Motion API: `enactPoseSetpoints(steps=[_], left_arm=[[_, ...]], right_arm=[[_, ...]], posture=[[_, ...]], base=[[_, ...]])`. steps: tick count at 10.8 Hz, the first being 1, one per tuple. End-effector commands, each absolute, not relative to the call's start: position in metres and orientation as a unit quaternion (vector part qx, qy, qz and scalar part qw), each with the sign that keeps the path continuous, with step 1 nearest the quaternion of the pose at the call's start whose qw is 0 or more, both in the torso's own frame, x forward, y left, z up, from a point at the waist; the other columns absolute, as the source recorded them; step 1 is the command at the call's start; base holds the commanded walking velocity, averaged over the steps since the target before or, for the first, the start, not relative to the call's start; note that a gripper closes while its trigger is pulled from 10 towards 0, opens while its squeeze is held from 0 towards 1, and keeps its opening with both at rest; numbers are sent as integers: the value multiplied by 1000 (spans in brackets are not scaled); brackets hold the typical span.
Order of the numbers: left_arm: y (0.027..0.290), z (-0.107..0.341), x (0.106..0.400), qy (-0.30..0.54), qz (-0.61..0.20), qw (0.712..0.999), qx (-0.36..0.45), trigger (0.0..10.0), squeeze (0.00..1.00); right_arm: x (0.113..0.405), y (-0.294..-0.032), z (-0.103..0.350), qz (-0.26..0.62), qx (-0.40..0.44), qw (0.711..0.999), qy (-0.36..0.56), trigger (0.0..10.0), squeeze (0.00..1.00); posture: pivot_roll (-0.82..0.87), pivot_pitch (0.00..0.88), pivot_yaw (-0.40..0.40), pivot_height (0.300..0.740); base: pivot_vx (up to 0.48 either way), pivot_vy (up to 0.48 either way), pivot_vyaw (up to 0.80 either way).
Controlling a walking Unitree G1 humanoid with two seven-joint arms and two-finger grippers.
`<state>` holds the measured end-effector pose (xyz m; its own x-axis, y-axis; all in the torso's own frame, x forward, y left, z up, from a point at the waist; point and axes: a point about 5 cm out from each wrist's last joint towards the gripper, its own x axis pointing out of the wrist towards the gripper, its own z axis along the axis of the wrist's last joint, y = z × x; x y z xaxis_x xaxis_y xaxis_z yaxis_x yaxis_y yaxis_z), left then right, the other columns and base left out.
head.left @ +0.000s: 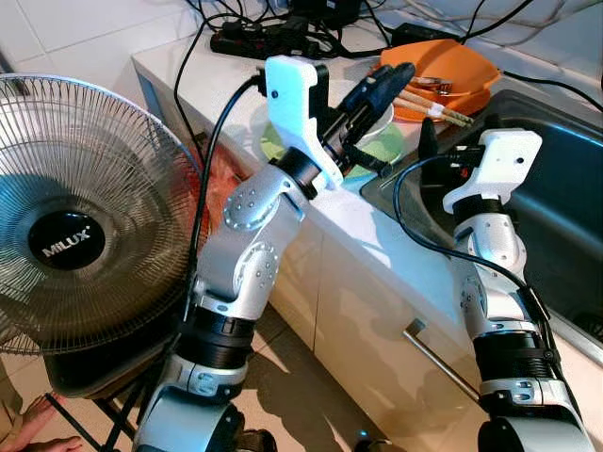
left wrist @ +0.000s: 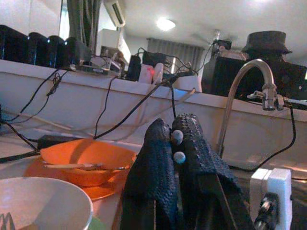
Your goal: Kitchen organization
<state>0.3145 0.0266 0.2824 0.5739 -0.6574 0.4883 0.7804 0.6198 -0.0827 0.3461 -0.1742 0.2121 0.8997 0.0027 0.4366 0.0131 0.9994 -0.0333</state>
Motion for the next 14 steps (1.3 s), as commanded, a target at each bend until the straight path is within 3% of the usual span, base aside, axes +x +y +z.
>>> enactPoseSetpoints(steps=[1,4,6,7,14], left_arm=[[25,284,310,-212,-423,868,-151,10000,0],[24,278,310,-201,-428,868,-152,10000,0],[23,277,309,-200,-430,867,-152,10000,0],[23,277,309,-200,-431,867,-151,10000,0],[24,277,312,-199,-421,872,-150,10000,0]], right_arm=[[346,-171,222,1,-8,970,-244,10000,0],[345,-169,221,4,-5,970,-244,10000,0],[344,-166,220,11,-3,970,-244,4510,0],[344,-165,220,14,-2,970,-245,0,0],[344,-166,218,17,-4,970,-242,0,0]], posture=[[-24,106,68,740],[-25,102,69,740],[-25,99,69,740],[-25,99,69,740],[-24,113,67,740]], base=[[0,0,0],[0,0,0],[0,0,0],[0,0,0],[0,0,0]])
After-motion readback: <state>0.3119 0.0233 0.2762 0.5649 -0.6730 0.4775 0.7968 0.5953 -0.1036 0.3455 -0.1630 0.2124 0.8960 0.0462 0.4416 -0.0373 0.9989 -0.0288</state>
